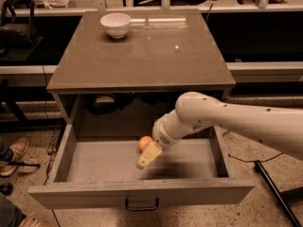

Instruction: Pick orange from top drawer and place on counter

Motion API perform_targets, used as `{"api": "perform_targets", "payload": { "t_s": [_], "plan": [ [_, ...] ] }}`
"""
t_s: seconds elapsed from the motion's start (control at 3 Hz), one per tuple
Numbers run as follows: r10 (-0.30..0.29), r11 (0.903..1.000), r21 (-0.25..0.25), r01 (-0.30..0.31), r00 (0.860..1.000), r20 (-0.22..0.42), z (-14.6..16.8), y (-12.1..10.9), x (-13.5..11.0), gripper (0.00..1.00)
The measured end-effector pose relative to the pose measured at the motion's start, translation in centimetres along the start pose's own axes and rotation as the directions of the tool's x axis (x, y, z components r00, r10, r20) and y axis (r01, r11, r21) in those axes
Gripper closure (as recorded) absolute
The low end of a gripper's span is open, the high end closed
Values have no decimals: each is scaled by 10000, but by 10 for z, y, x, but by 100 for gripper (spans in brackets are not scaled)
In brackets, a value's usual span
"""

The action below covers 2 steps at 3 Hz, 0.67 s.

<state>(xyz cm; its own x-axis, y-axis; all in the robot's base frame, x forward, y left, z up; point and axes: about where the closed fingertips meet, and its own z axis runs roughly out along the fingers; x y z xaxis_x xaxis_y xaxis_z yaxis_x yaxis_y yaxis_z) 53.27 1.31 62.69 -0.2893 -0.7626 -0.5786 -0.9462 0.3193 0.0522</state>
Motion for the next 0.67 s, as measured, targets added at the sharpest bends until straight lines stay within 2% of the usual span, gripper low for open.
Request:
{"api": "perform_targets", "payload": {
  "t_s": [0.33, 0.67],
  "plan": [
    [-62, 10000, -9, 62, 9999, -97, 10, 0, -2, 0],
    [-85, 10000, 33, 86, 9997, -244, 17, -1, 1, 14]
  ]
}}
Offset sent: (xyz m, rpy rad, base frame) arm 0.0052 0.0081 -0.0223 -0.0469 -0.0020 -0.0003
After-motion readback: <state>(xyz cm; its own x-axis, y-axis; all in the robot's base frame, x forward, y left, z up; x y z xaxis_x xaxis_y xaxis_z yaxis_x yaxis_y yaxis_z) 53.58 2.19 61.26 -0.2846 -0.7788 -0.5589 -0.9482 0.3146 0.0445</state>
